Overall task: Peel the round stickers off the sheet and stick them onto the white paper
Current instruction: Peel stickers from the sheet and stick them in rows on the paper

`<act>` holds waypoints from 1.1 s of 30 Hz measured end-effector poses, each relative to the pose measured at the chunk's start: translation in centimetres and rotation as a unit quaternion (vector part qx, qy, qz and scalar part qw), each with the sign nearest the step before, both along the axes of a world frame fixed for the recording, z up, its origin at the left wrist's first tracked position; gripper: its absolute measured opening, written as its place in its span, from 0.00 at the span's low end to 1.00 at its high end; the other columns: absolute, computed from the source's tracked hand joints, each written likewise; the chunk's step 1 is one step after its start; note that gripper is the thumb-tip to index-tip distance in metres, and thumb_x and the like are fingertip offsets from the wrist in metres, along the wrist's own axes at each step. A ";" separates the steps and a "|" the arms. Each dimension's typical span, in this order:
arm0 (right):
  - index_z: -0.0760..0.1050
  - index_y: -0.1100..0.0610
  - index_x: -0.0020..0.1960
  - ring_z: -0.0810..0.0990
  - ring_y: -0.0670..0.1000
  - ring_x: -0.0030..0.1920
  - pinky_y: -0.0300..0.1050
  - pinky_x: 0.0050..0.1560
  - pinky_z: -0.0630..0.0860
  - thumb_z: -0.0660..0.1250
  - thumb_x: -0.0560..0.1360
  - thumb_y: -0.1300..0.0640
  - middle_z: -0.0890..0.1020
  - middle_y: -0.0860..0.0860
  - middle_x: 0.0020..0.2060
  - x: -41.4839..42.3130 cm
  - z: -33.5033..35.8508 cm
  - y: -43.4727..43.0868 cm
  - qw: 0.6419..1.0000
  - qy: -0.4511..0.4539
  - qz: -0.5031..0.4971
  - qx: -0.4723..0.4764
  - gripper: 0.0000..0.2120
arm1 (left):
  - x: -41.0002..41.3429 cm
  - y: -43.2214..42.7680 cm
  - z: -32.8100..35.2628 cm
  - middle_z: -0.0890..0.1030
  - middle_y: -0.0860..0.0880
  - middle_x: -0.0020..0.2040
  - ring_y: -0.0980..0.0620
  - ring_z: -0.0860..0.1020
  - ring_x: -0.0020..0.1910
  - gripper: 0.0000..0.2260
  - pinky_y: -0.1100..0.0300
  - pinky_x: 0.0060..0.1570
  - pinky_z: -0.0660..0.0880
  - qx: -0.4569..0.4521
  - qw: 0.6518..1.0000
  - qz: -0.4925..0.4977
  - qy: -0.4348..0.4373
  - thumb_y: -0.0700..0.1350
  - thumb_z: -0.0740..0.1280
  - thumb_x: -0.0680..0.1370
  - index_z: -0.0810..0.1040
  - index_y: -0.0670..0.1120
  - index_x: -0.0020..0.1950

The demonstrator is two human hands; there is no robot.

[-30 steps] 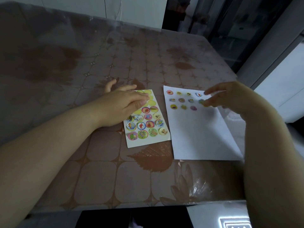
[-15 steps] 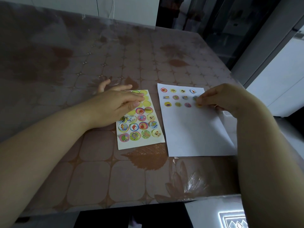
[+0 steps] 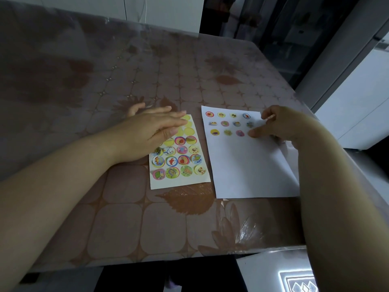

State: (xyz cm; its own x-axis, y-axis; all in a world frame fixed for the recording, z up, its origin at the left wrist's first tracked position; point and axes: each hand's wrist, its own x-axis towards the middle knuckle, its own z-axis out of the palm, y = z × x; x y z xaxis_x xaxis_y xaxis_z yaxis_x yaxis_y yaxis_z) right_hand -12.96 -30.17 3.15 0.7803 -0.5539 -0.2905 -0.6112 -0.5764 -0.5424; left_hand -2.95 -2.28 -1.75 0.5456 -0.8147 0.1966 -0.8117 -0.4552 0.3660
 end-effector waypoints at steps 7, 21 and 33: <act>0.74 0.53 0.47 0.72 0.50 0.35 0.42 0.35 0.70 0.77 0.64 0.54 0.75 0.51 0.40 0.1 -0.5 -0.3 1.000 -0.012 0.006 -0.005 0.16 | 0.0 1.0 0.7 0.65 0.63 0.67 0.64 0.55 0.69 0.23 0.56 0.67 0.40 -0.024 0.999 0.026 0.008 0.56 0.48 0.74 0.64 0.59 0.68; 0.80 0.48 0.48 0.76 0.43 0.38 0.34 0.39 0.71 0.67 0.73 0.54 0.78 0.42 0.41 2.2 -0.2 12.4 0.920 -0.162 0.353 -0.055 0.05 | 1.7 3.5 2.3 0.76 0.58 0.58 0.55 0.69 0.61 0.20 0.52 0.61 0.57 0.017 0.999 0.025 -0.012 0.59 0.56 0.70 0.75 0.58 0.58; 0.83 0.49 0.47 0.77 0.46 0.46 0.39 0.48 0.72 0.73 0.69 0.56 0.79 0.46 0.45 3.3 -1.8 14.4 0.918 -0.161 0.361 -0.022 0.07 | 1.4 3.4 2.3 0.71 0.61 0.56 0.54 0.68 0.61 0.21 0.52 0.61 0.57 0.066 0.997 0.023 0.026 0.62 0.58 0.66 0.75 0.59 0.56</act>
State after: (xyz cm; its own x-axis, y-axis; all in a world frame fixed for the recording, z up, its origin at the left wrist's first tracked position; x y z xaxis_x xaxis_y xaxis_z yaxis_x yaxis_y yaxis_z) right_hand -9.63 -15.81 1.32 0.9903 0.1355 0.0296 0.1264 -0.7935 -0.5953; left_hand -1.51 1.16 0.52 0.5888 -0.8061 0.0598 -0.7710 -0.5379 0.3408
